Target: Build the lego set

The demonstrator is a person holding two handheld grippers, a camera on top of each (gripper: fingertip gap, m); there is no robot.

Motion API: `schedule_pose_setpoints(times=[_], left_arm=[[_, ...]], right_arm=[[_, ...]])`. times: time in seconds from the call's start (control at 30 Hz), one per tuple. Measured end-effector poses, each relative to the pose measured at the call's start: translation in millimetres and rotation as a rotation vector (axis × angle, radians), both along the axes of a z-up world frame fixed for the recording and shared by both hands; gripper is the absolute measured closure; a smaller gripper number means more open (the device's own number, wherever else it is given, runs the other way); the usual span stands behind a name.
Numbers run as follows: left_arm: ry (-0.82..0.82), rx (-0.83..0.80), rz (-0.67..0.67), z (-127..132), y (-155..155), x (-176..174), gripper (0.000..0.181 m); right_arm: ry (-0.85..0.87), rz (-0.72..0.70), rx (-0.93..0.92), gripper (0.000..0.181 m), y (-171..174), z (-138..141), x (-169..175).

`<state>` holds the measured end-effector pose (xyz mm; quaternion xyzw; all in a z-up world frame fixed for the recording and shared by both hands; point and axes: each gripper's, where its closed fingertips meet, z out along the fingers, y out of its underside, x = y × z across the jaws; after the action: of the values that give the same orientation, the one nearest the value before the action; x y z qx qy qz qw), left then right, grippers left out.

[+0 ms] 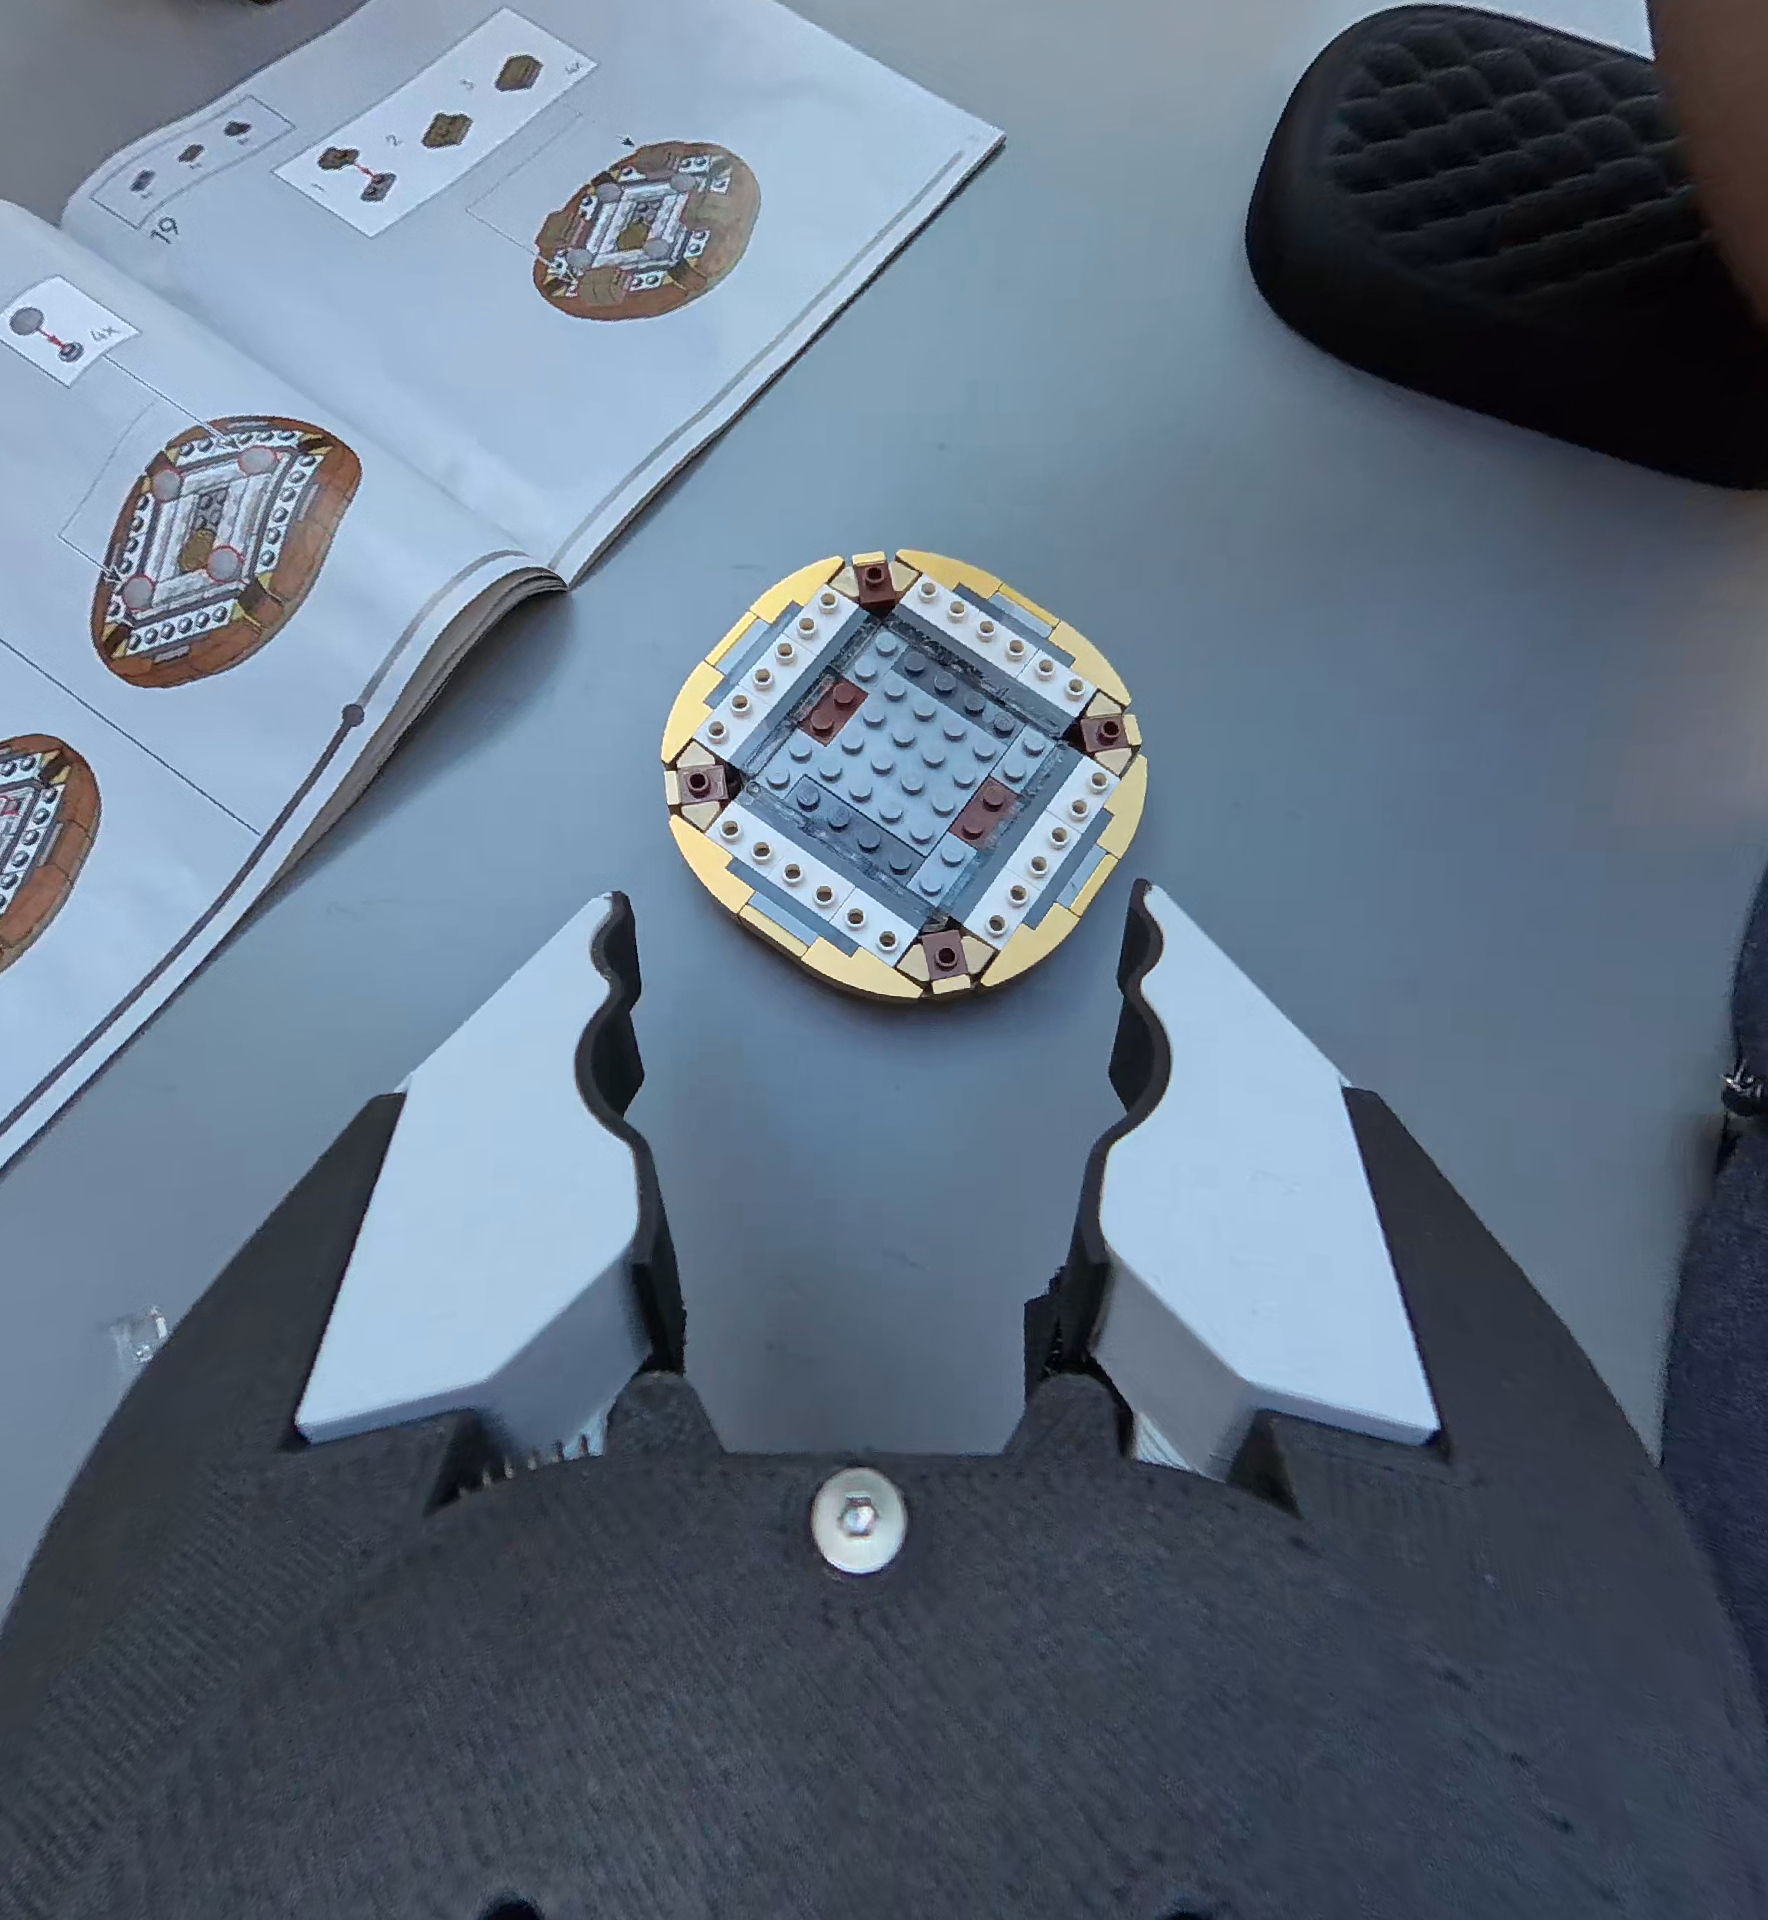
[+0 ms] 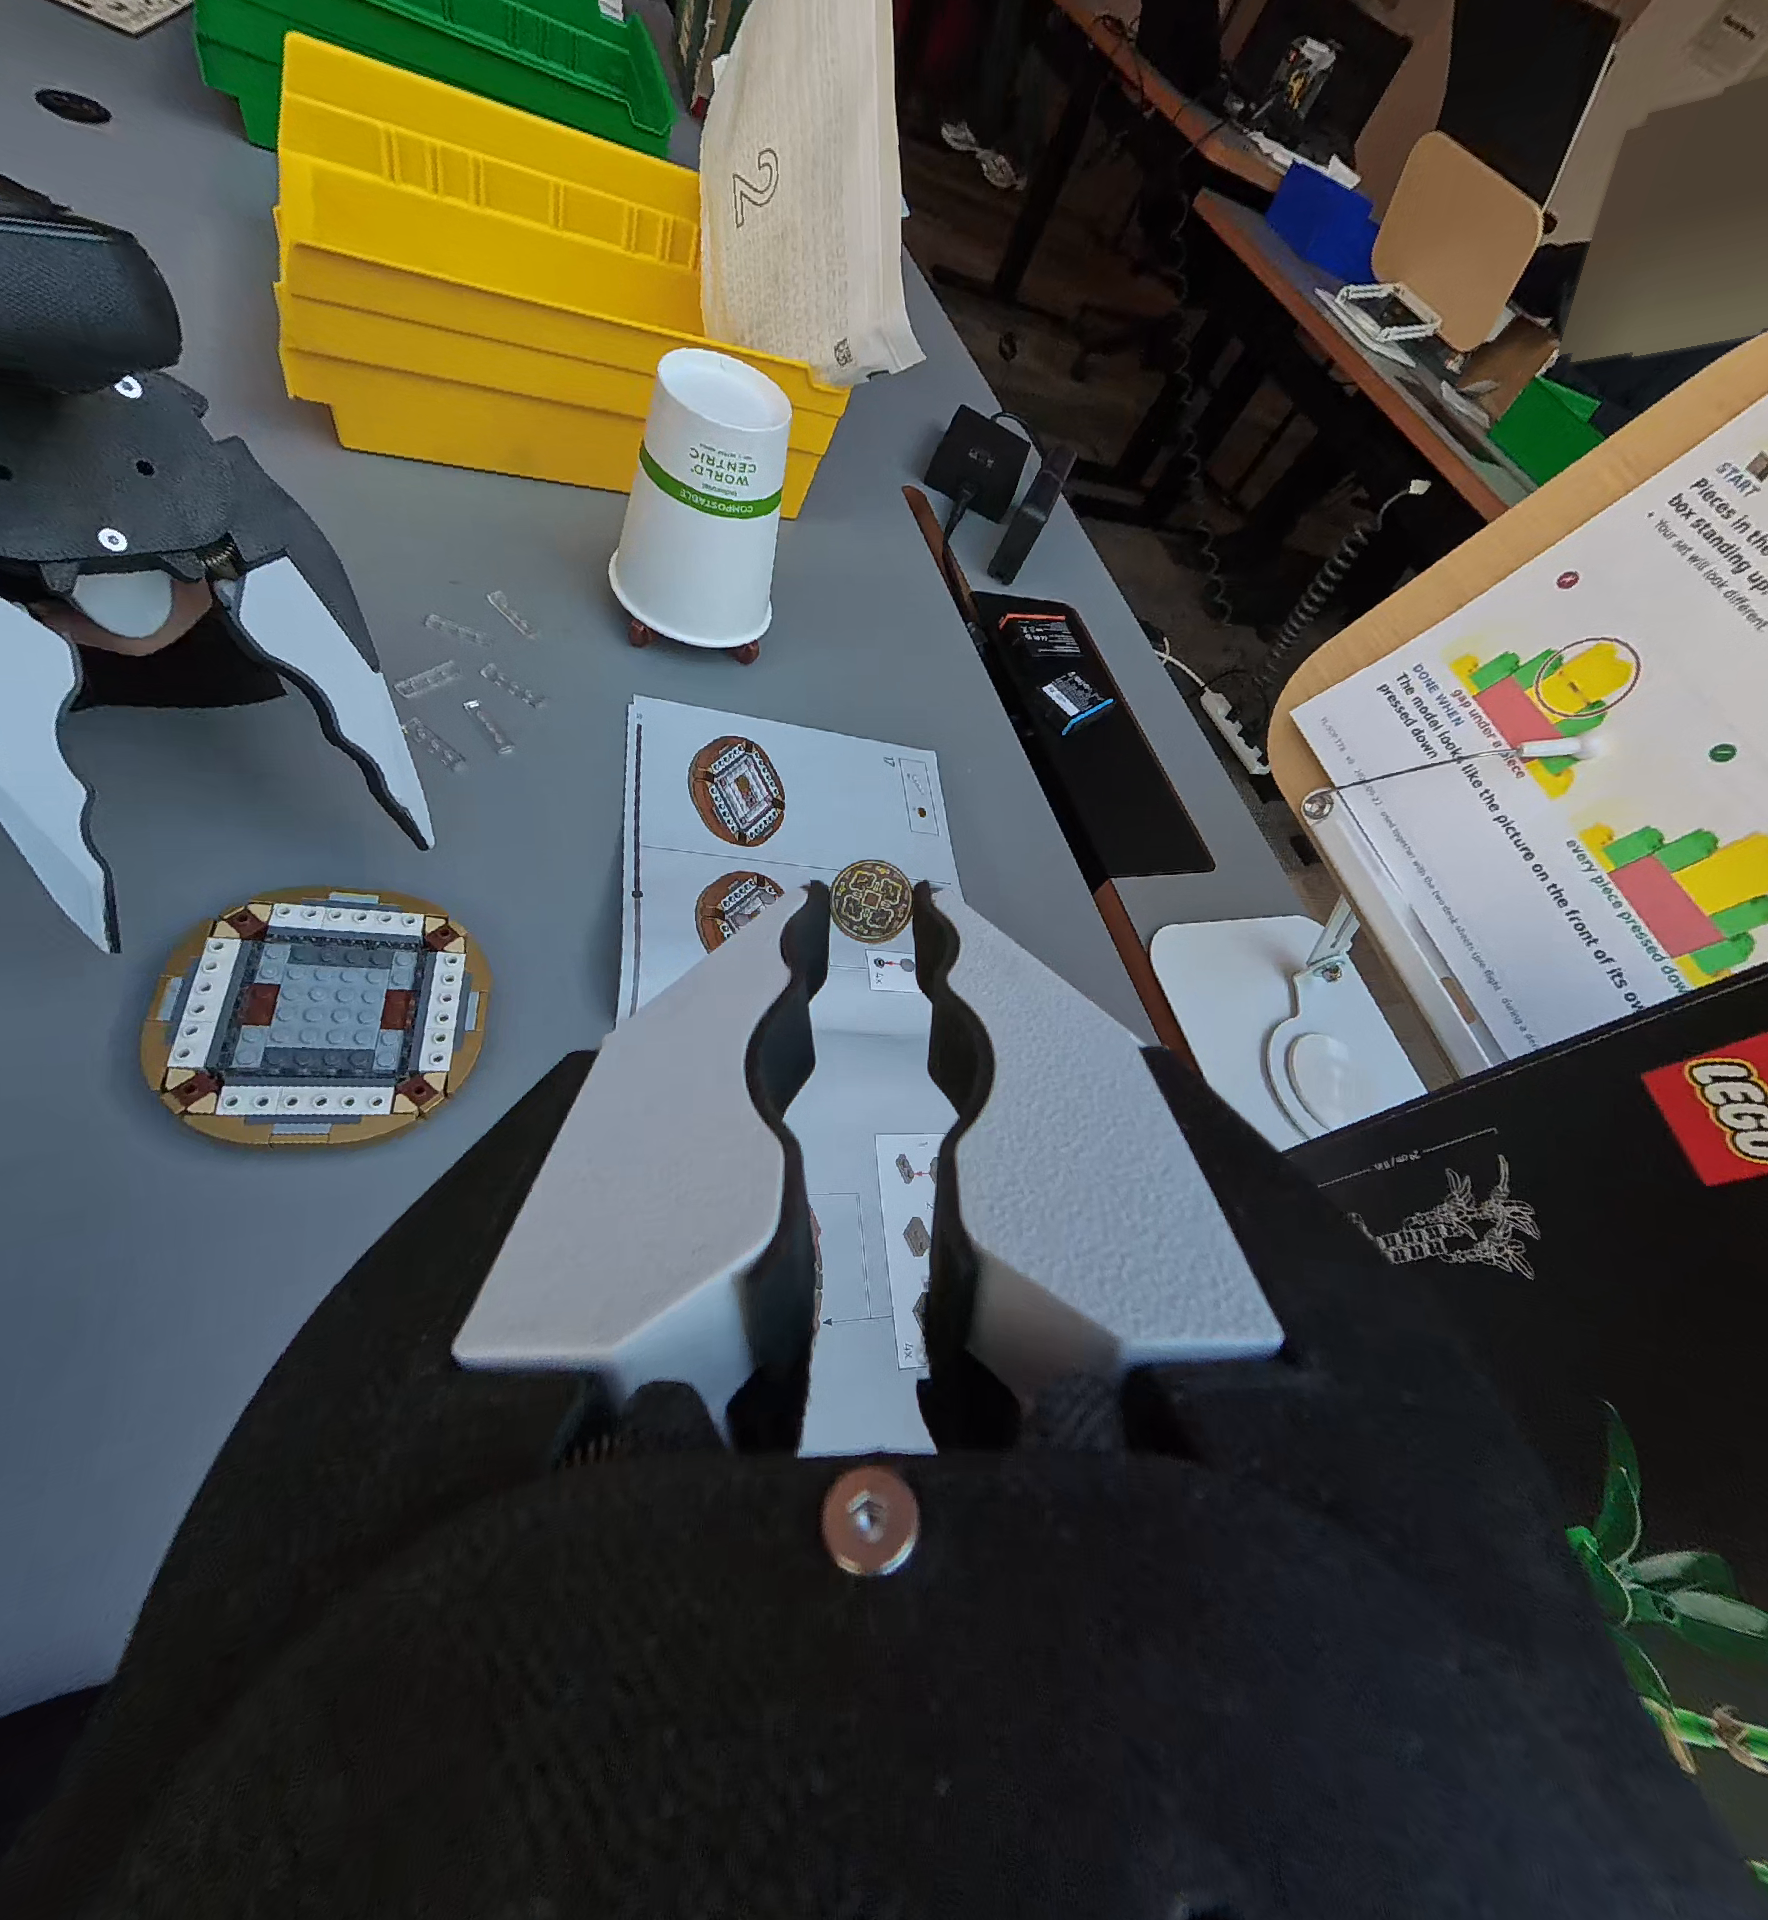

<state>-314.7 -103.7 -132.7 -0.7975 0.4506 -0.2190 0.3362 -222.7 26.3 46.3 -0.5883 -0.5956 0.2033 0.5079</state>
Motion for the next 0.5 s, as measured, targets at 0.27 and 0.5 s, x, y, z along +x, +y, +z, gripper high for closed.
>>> schedule_pose_setpoints(times=[0.27,0.5], left_arm=[[-0.006,-0.006,-0.024,-3.1,0.2,1.5,0.093],[0.014,-0.016,-0.046,-7.1,-3.7,2.3,0.097]], right_arm=[[0.003,0.005,-0.007,0.166,2.7,-3.0,-0.3],[0.008,0.000,-0.008,0.166,4.0,-3.3,0.5]])
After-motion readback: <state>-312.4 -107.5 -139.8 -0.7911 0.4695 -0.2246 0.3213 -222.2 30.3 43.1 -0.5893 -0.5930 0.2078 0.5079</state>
